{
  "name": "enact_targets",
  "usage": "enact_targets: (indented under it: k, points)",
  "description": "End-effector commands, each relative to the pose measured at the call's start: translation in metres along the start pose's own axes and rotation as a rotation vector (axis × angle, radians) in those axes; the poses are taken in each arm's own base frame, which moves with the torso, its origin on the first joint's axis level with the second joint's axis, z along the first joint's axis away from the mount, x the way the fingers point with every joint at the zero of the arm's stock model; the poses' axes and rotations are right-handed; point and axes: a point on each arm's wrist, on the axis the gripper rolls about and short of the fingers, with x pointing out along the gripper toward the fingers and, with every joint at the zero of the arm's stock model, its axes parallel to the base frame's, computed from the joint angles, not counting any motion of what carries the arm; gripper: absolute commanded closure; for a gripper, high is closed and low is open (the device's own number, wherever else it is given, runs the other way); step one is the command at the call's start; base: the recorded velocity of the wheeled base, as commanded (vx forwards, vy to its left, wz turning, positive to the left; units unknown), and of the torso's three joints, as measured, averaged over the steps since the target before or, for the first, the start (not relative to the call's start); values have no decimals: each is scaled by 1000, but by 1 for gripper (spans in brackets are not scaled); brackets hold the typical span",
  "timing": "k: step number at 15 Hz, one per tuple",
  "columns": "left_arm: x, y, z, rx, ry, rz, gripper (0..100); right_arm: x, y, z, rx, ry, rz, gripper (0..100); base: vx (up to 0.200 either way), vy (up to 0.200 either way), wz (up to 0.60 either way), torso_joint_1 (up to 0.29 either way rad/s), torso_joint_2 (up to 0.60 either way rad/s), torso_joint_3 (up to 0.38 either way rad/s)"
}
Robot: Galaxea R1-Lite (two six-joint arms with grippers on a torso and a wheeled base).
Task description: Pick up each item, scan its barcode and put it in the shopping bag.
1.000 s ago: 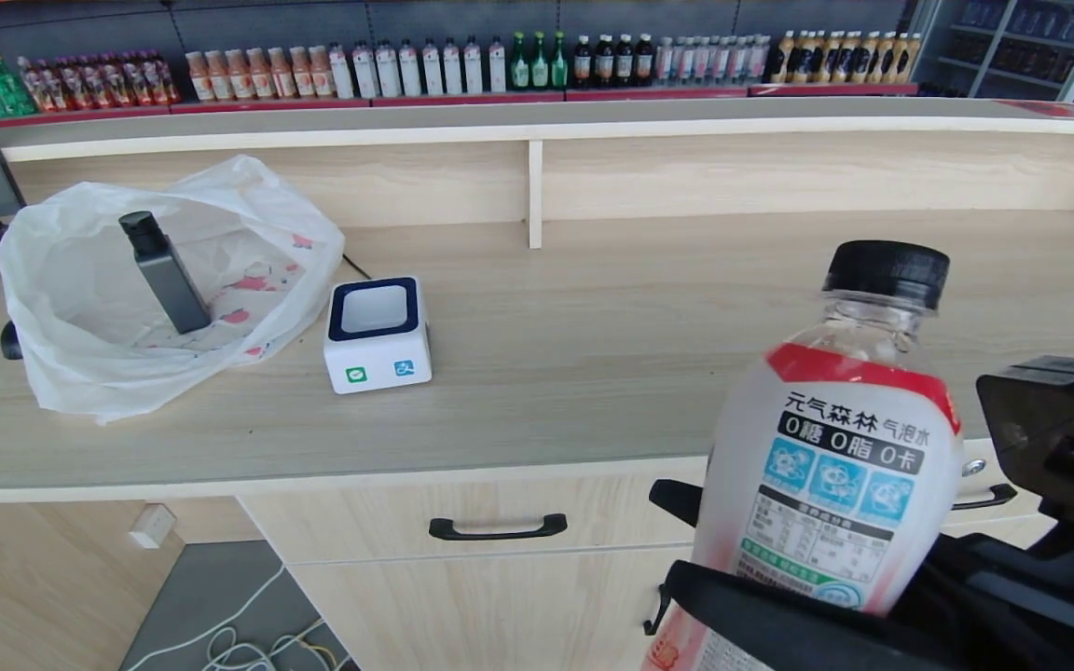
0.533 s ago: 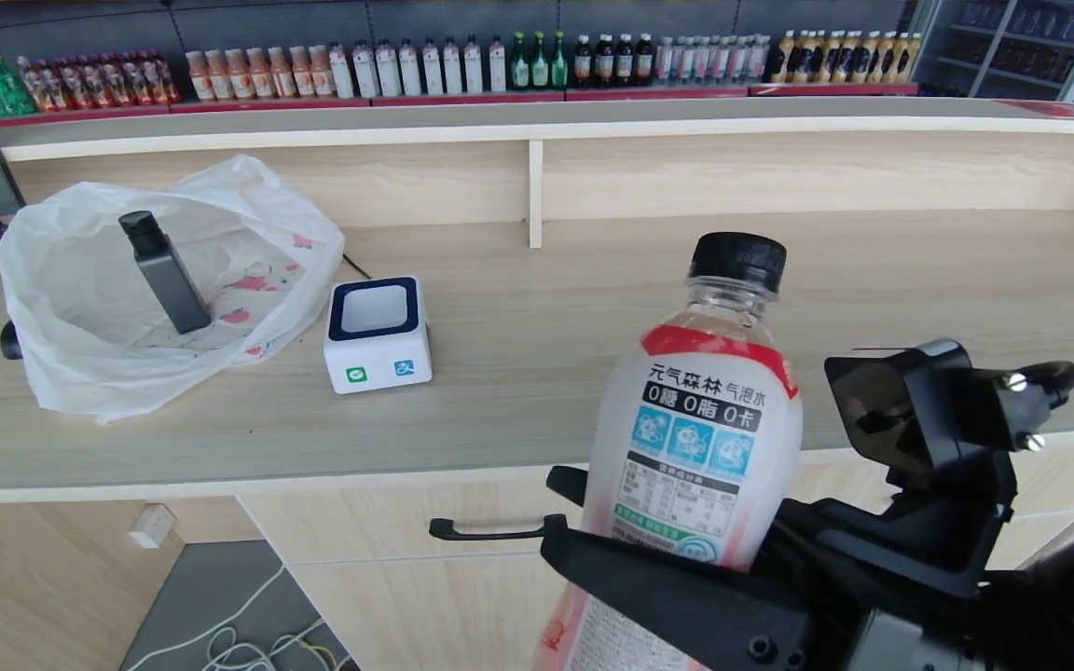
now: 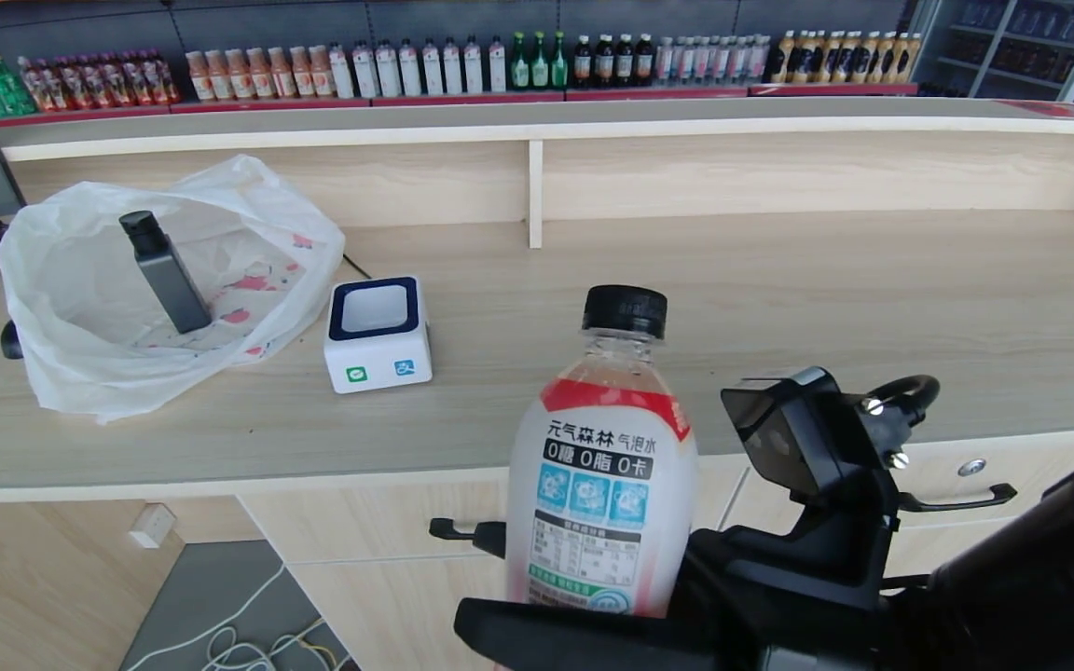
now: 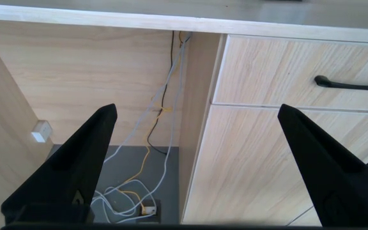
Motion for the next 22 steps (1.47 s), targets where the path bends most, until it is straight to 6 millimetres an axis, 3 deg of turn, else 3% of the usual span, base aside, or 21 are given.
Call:
enact_targets:
  k: [1, 17, 22]
  points:
    - [0, 0, 0, 0, 0, 0, 0, 0, 1, 0, 2, 2, 6, 100, 0, 0, 0, 0, 0, 0]
    - [0, 0, 0, 0, 0, 0, 0, -7, 18, 7, -18, -13, 57, 100, 0, 0, 0, 0, 0, 0]
    - [0, 0, 0, 0, 0, 0, 0, -40, 20, 13, -93, -45, -23, 100, 0, 0, 0, 0, 0, 0]
